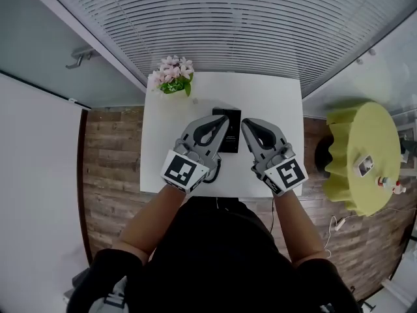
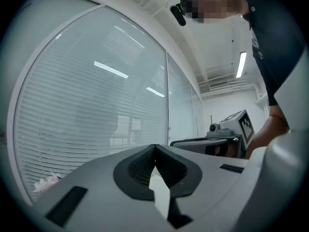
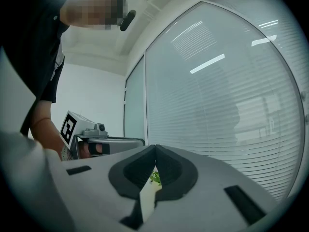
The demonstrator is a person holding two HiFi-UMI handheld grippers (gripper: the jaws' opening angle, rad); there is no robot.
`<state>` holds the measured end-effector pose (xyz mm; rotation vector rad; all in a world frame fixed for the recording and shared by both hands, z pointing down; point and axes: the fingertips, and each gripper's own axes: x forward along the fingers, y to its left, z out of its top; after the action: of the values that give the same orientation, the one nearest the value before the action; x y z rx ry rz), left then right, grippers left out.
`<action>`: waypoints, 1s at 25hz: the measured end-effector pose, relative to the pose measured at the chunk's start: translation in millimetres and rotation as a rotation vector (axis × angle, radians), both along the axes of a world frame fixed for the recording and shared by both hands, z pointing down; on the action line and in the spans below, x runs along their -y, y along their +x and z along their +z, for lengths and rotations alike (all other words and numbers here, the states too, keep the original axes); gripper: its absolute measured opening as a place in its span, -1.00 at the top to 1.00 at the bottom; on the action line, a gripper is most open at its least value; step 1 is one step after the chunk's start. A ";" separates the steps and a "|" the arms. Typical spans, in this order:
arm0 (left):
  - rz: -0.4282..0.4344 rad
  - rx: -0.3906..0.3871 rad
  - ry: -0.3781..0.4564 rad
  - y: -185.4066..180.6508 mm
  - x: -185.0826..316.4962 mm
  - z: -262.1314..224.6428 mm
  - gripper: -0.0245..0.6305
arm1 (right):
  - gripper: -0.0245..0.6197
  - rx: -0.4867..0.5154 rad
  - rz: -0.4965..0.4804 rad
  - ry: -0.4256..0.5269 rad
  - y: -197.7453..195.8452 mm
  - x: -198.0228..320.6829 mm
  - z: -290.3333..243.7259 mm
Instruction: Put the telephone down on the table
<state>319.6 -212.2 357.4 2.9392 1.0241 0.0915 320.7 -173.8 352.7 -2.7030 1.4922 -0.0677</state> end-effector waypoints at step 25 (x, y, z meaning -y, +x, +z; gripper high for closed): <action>-0.023 -0.036 0.018 10.2 10.0 -7.0 0.90 | 0.85 -0.018 -0.016 -0.008 14.2 9.5 -9.9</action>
<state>329.8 -222.2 350.4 2.9788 0.9993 0.0476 334.9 -183.3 342.8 -2.7050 1.5224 -0.0507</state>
